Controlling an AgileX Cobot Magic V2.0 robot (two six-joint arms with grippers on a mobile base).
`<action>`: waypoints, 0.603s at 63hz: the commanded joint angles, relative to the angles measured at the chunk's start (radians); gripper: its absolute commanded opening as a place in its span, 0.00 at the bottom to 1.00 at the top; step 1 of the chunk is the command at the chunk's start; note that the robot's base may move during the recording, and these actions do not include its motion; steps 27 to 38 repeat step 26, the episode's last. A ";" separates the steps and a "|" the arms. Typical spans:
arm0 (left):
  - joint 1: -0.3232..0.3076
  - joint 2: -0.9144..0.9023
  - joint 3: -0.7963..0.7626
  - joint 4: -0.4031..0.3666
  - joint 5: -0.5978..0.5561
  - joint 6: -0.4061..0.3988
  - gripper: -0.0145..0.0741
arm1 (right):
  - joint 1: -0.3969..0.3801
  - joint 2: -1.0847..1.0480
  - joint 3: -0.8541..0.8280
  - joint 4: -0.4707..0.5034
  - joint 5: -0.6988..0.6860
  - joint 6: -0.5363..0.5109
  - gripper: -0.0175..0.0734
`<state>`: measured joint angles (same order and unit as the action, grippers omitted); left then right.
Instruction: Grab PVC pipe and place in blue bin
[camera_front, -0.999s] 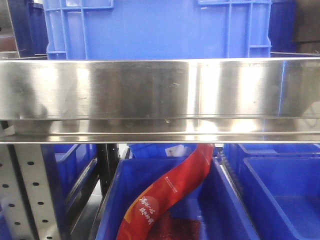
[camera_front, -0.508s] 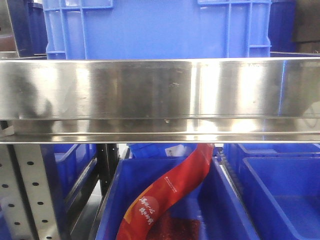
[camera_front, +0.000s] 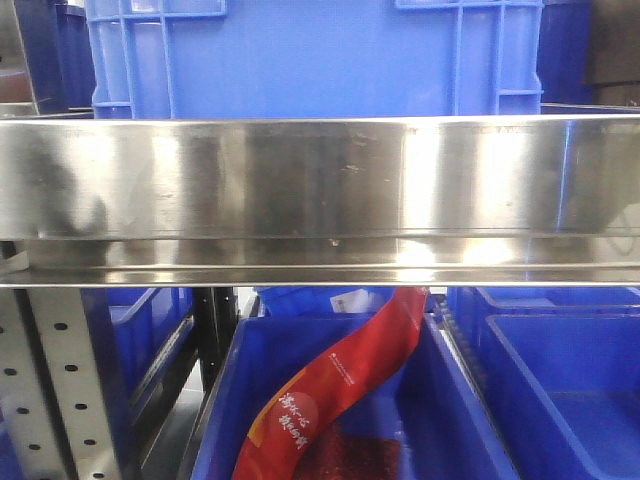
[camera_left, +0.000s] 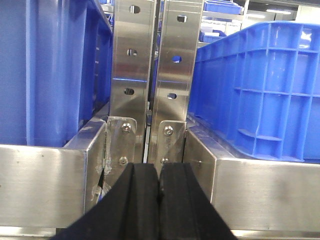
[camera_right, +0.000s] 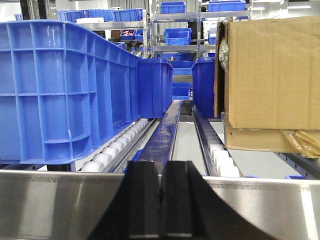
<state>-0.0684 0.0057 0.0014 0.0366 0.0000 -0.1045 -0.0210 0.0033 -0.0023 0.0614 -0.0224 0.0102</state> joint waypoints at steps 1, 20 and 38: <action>-0.005 -0.006 -0.001 -0.004 -0.024 -0.001 0.04 | -0.006 -0.003 0.002 0.002 -0.023 -0.003 0.01; -0.005 -0.006 -0.001 -0.004 -0.024 -0.001 0.04 | -0.006 -0.003 0.002 0.002 -0.023 -0.003 0.01; -0.005 -0.006 -0.001 -0.004 -0.024 -0.001 0.04 | -0.006 -0.003 0.002 0.002 -0.023 -0.003 0.01</action>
